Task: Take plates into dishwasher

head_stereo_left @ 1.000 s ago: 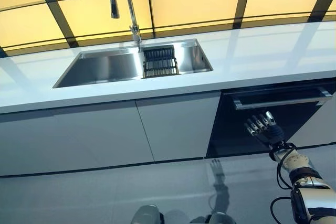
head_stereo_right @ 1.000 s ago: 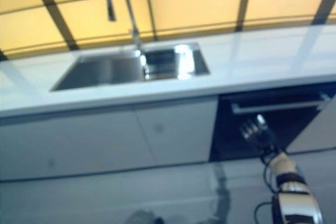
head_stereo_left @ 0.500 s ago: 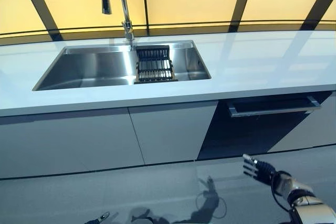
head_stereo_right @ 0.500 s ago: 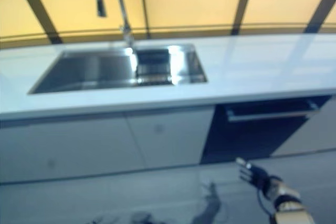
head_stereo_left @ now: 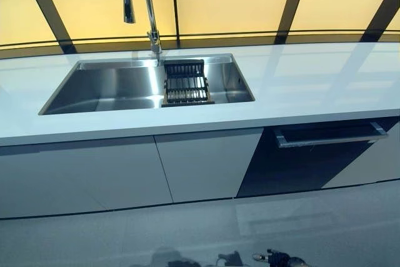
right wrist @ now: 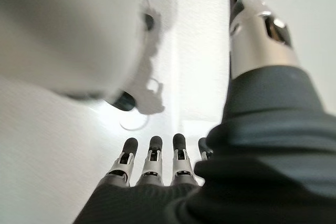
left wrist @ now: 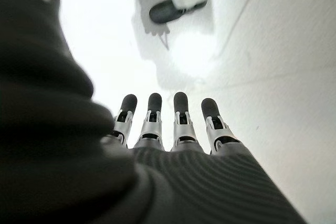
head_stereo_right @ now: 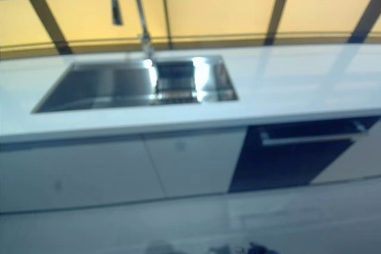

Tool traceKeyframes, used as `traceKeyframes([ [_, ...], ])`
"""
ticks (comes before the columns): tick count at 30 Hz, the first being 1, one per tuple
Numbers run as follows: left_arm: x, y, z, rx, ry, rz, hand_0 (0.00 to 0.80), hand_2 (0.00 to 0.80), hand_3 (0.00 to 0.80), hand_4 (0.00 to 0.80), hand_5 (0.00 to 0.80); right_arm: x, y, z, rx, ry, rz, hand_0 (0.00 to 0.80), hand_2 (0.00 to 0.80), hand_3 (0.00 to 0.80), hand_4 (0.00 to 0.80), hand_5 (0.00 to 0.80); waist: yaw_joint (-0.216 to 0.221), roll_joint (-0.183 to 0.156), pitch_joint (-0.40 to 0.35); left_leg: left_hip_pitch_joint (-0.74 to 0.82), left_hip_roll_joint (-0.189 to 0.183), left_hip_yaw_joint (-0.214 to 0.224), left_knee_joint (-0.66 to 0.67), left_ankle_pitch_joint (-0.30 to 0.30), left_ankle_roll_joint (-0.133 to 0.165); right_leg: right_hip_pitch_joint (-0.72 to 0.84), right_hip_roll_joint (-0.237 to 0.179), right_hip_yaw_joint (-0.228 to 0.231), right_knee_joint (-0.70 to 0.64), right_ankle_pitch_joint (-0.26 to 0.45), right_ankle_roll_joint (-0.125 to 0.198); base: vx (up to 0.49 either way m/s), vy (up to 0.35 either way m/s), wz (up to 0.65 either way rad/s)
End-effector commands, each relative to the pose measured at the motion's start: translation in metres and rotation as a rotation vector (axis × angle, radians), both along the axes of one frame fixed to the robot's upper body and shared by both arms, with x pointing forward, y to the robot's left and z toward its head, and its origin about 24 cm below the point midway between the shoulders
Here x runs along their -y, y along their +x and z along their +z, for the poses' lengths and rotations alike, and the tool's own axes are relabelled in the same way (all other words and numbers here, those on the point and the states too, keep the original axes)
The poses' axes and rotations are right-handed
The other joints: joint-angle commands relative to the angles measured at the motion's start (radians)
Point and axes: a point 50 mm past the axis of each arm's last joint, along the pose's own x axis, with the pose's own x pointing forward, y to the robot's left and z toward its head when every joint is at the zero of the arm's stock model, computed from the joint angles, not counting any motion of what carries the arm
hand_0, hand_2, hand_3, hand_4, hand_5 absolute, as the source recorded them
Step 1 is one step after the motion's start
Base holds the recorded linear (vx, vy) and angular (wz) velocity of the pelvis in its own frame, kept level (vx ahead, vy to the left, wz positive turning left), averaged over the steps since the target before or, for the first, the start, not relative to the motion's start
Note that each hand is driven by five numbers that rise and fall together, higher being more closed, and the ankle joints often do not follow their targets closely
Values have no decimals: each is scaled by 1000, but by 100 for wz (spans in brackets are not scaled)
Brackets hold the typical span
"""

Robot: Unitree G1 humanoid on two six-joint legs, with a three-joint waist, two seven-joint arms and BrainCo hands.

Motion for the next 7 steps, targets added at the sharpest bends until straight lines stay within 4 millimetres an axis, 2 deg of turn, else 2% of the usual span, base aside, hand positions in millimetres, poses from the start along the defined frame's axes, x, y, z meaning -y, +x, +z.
traceKeyframes([
  [1,8,3,-2,-12,-20,36,0,0,0,0,0,-12,16,1,10,23,-27,0,0,0,0,0,-6,-39,21,52,-40,-10,-39,-26,30,22,-30,39,-116,120,71,32,19,0],
  [7,6,9,0,40,3,22,0,0,0,0,0,-14,19,1,14,19,-15,0,0,0,0,0,2,-44,19,57,-44,-17,-37,-32,31,28,-29,39,-116,118,72,11,5,0],
])
